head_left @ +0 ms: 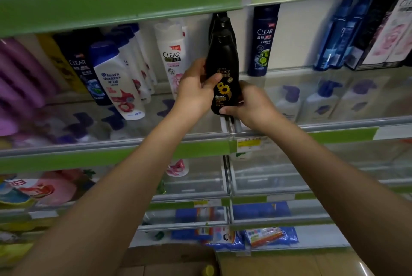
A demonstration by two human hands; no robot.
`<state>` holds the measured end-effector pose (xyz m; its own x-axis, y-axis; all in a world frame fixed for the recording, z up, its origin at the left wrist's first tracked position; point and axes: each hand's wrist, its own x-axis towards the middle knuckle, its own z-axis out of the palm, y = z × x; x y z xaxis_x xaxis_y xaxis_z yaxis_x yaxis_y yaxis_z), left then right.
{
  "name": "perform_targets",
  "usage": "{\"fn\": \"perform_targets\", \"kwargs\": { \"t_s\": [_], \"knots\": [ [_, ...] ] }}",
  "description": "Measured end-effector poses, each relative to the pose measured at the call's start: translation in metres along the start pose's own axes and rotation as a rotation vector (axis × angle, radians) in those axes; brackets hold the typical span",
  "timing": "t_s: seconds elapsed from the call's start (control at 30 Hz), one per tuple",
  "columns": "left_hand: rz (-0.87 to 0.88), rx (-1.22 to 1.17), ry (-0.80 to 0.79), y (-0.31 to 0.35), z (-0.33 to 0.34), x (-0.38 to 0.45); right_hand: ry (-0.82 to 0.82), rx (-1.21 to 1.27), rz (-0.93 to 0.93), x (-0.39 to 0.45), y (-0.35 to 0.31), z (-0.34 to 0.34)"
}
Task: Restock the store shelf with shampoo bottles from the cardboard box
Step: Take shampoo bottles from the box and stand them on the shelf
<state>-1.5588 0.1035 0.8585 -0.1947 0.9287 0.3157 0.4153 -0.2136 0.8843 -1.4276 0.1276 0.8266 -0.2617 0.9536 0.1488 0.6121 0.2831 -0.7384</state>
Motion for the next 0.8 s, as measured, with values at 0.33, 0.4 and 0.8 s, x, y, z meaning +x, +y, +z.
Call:
{"fn": "perform_targets", "kwargs": {
  "t_s": [0.33,0.4,0.8],
  "knots": [
    [0.0,-0.001,-0.002,-0.007,0.006,0.021,0.048,-0.019,0.008,0.017,0.006,0.005],
    [-0.006,-0.01,0.002,-0.009,0.006,0.024,0.061,-0.028,0.006,0.018,0.006,0.006],
    [-0.009,-0.02,-0.007,-0.012,0.009,0.022,0.058,-0.052,0.003,0.015,0.005,0.005]
  ]
}}
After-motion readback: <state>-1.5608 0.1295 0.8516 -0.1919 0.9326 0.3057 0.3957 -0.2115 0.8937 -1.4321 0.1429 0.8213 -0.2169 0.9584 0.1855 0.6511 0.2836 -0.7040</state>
